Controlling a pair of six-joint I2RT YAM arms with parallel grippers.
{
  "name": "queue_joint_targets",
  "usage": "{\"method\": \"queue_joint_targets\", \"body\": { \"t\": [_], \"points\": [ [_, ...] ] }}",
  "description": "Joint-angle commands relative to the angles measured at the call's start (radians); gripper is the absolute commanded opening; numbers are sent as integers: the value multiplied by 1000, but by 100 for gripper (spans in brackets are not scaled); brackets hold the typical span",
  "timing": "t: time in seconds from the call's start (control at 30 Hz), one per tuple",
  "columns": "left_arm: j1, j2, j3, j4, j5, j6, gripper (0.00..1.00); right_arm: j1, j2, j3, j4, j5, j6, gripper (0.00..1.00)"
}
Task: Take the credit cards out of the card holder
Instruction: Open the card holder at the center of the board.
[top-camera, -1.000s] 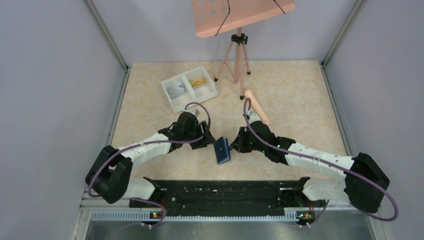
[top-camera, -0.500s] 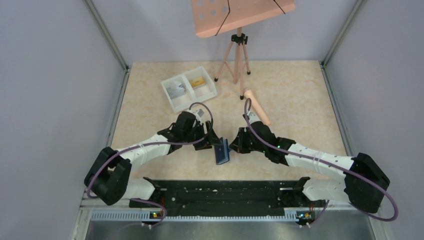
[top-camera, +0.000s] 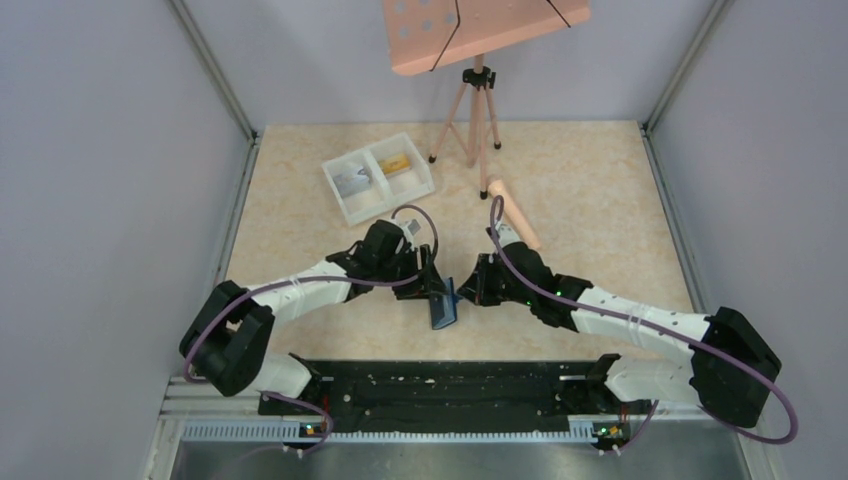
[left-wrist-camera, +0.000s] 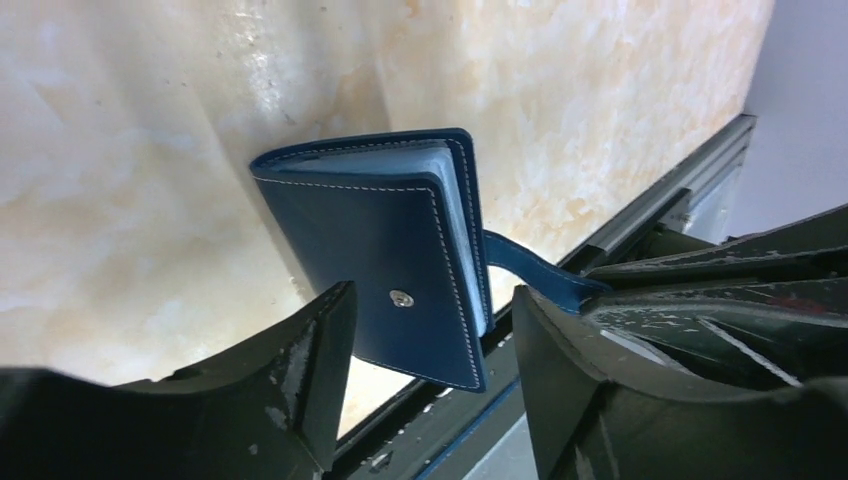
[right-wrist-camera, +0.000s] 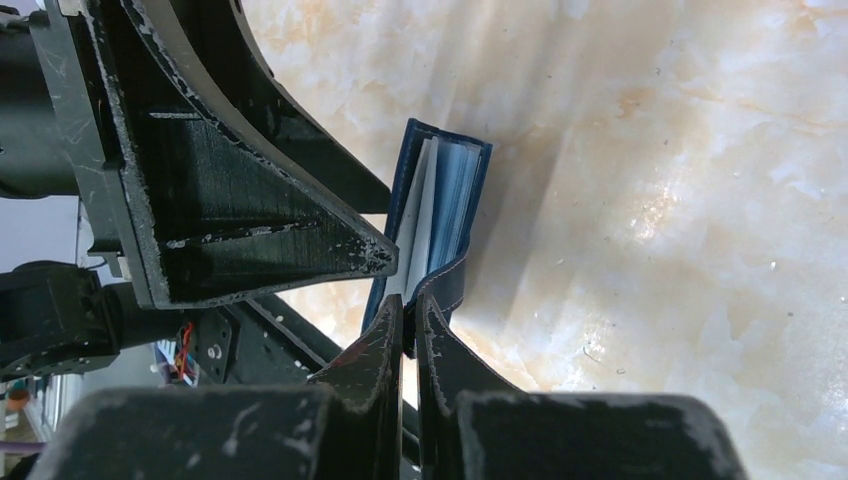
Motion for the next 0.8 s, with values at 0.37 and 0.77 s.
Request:
{"method": "queue_joint_targets", "body": {
  "t": [0.37, 0.77],
  "points": [
    [-1, -76, 0, -200, -228, 85, 23, -103, -103, -125, -48, 60, -16, 0],
    [1, -96, -43, -204, -252, 75, 14, -119, -134, -181, -67, 78, 3, 0]
  ]
}}
